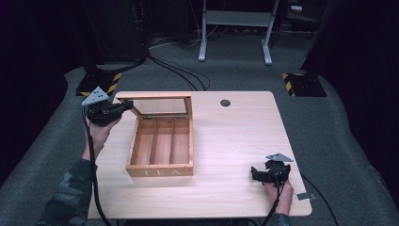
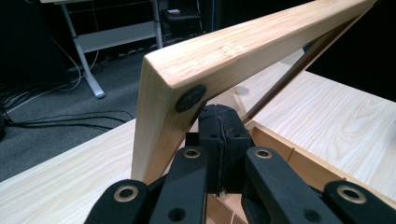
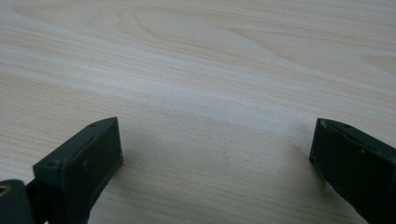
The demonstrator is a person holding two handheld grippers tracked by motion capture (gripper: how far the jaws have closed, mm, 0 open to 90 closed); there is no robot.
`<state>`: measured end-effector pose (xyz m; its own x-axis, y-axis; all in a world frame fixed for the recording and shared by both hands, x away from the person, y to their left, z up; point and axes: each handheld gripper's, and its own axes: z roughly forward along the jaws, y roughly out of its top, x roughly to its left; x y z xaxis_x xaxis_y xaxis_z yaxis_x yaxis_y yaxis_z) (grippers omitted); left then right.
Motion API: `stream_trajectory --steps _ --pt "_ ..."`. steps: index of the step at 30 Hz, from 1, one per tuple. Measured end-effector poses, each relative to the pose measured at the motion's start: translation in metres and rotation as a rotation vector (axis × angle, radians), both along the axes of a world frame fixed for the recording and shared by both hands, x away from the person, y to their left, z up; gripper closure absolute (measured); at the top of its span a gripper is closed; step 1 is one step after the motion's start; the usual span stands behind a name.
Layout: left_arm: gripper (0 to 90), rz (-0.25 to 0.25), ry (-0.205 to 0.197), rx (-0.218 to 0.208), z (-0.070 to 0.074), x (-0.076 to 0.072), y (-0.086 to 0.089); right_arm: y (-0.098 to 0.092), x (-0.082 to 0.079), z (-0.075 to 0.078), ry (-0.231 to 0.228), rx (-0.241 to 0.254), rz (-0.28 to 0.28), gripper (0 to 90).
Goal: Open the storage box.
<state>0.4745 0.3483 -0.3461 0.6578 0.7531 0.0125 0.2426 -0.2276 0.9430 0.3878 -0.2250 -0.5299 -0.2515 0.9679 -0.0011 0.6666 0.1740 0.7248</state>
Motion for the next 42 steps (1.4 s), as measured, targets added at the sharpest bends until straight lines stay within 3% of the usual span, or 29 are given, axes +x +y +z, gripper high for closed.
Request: stream_trajectory --steps 42 --pt "89.1 -0.001 0.003 0.002 -0.003 0.0026 -0.0024 -0.0001 0.0001 0.0 0.0 0.0 0.001 1.8"
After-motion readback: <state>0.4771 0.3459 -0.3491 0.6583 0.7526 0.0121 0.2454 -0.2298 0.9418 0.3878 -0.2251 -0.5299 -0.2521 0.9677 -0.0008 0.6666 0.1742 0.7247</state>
